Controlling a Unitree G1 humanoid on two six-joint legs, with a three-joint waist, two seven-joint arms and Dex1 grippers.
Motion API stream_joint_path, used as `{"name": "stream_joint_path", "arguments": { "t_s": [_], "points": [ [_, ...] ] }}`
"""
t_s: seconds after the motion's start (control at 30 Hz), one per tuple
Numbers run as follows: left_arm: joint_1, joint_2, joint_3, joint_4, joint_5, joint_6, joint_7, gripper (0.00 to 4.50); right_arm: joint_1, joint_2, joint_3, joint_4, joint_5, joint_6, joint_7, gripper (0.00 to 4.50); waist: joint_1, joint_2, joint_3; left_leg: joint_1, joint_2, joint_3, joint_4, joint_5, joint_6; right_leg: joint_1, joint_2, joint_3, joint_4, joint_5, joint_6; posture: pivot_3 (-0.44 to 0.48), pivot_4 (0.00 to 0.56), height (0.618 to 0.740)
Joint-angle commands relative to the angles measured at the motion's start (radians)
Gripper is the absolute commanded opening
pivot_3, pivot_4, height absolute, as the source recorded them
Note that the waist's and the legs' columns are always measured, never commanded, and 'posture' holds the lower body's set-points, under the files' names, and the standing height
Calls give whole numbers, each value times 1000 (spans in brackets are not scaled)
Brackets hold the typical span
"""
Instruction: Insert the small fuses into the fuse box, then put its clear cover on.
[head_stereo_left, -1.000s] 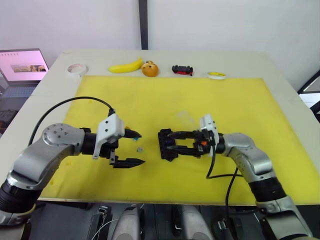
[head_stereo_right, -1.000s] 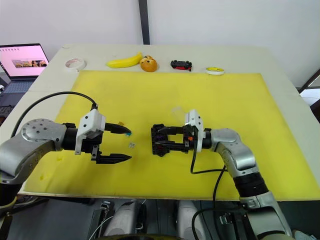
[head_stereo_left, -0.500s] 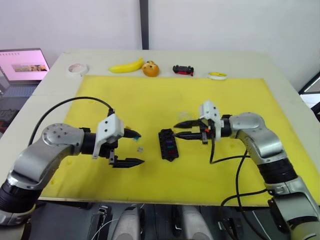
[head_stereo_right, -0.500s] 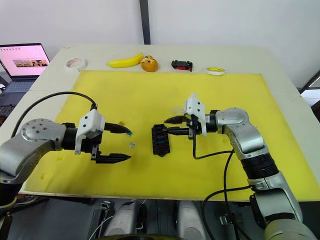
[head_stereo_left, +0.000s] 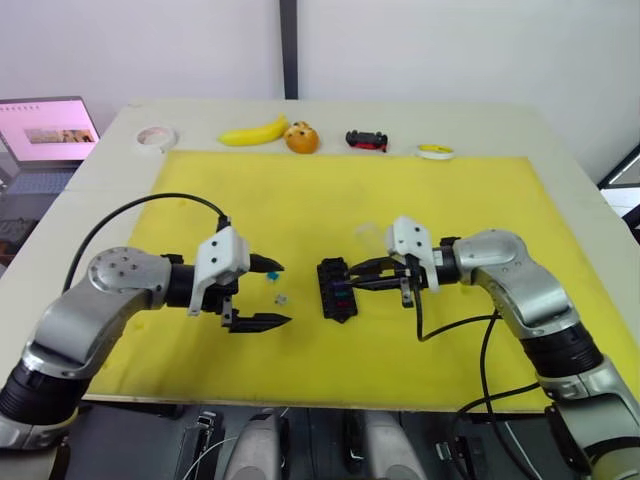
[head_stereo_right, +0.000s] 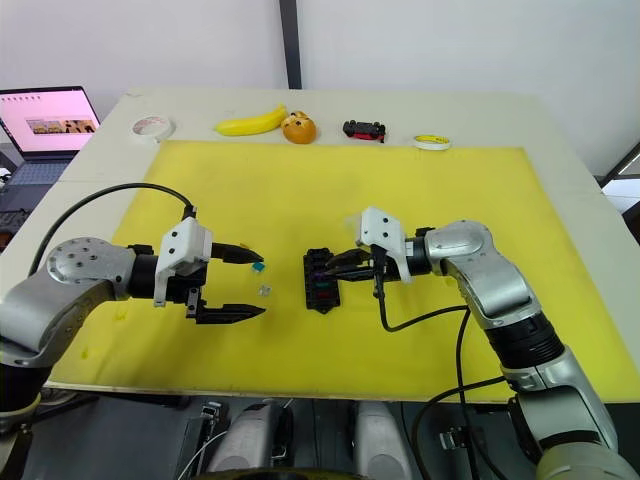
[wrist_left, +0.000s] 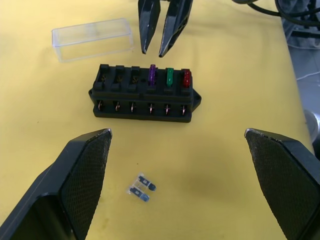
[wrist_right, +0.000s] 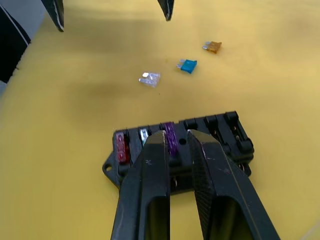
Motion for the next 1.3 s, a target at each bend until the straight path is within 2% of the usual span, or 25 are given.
{"name": "stream_joint_path", "arguments": {
  "t_s": [0.03,1.3],
  "points": [
    [-16,-3,-4,-10,2,-12,0,4500,-24,-11,-3,-52,7,32,-5,710,-1,0,0,0,0,0,0,0,0,0,0,0,0,0,0,0,150,737],
    [8,-5,1,-33,-6,-6,33,4500,-88,13,90,31,-64,49,5,710,-2,0,0,0,0,0,0,0,0,0,0,0,0,0,0,0,150,737]
  ]
}}
